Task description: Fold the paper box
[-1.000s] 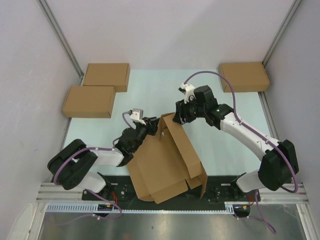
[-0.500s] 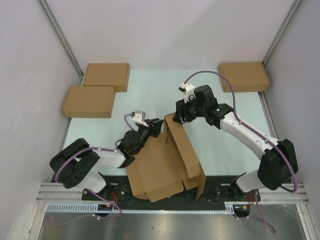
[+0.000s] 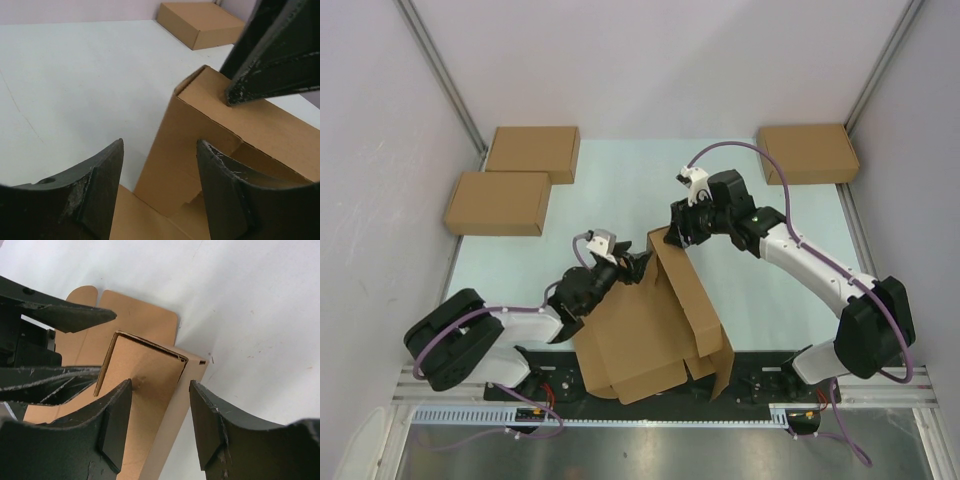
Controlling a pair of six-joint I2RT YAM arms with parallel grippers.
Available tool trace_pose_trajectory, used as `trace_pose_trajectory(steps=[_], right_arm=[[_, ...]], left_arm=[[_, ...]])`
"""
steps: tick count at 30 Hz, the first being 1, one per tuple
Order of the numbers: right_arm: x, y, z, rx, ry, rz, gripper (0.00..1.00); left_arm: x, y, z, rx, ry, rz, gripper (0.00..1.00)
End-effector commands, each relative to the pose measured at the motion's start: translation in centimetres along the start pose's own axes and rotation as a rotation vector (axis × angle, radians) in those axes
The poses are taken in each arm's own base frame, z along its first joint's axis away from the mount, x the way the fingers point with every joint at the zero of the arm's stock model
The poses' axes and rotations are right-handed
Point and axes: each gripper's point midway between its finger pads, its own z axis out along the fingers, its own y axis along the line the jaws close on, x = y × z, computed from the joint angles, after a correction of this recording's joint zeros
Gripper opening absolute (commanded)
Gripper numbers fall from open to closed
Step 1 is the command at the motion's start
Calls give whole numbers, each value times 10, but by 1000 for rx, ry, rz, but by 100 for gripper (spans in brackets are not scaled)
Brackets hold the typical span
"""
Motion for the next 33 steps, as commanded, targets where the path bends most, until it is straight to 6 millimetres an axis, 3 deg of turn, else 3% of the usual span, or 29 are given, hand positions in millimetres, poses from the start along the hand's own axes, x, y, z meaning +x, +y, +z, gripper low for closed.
trace_pose_trajectory(steps=[1,9,28,33], right_arm=[[13,1,5,-15,61,24,54],[14,6,4,-42,65,31,55],[0,16,-5,-185,32,114,58],[3,19,-3,-199,45,119,58]], left_arm=[[-7,-18,-10,116,-26,102,66],[2,-16,-3,123,-7,172,71],[-14,8,15,81,-23,261,72],[-12,2,22,124,-19,262,72]])
